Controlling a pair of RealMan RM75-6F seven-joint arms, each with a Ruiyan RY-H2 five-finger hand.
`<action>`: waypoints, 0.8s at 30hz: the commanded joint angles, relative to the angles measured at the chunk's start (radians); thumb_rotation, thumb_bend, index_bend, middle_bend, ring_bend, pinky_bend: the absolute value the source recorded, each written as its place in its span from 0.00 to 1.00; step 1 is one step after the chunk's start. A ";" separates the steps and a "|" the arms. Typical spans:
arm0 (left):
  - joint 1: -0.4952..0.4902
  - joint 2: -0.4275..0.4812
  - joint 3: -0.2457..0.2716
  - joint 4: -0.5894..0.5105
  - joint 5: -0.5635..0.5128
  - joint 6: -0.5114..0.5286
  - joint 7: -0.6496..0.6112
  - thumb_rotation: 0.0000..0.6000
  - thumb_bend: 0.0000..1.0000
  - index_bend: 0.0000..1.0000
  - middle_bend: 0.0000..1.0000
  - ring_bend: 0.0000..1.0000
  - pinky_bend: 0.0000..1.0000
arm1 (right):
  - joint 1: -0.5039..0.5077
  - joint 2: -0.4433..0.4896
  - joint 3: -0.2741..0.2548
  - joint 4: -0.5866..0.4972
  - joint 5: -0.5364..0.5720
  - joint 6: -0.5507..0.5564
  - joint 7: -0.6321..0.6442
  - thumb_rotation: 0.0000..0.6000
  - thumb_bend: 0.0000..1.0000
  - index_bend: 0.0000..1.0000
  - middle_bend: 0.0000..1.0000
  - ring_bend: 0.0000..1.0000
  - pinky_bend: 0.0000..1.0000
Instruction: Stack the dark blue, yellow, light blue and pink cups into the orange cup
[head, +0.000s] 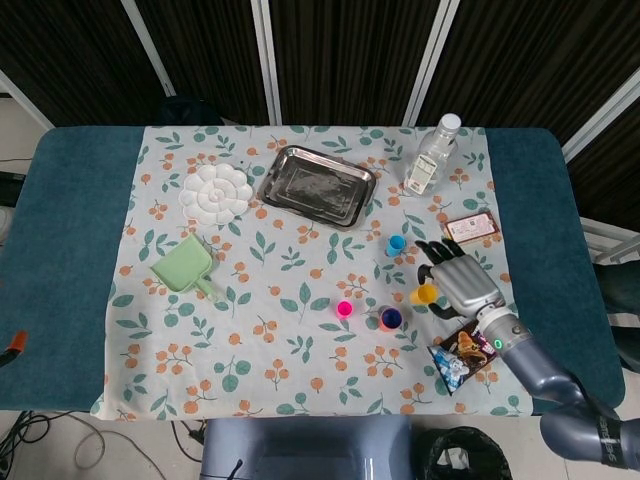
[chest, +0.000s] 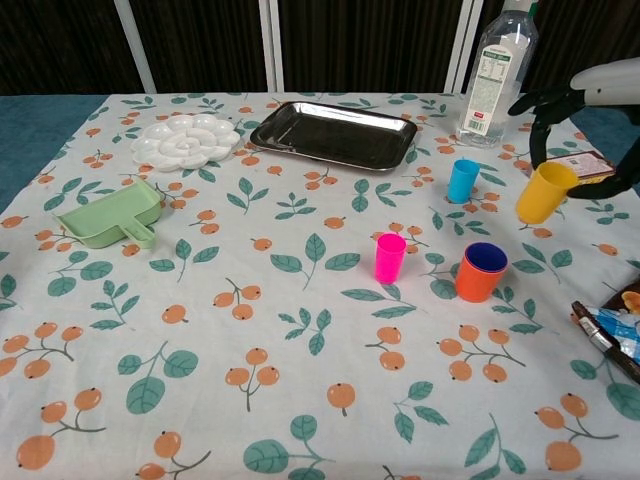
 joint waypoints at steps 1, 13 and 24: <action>0.000 0.000 0.000 0.000 0.001 0.000 0.000 1.00 0.22 0.21 0.12 0.00 0.00 | -0.027 0.044 -0.021 -0.088 -0.067 0.024 0.001 1.00 0.41 0.49 0.00 0.06 0.06; 0.000 0.000 0.001 -0.001 0.000 -0.002 0.001 1.00 0.22 0.21 0.12 0.00 0.00 | -0.043 -0.021 -0.028 -0.116 -0.099 0.084 -0.062 1.00 0.41 0.49 0.00 0.06 0.07; -0.001 0.000 0.001 0.000 -0.001 -0.004 -0.001 1.00 0.22 0.21 0.12 0.00 0.00 | -0.026 -0.066 -0.015 -0.092 -0.044 0.083 -0.091 1.00 0.41 0.49 0.00 0.06 0.07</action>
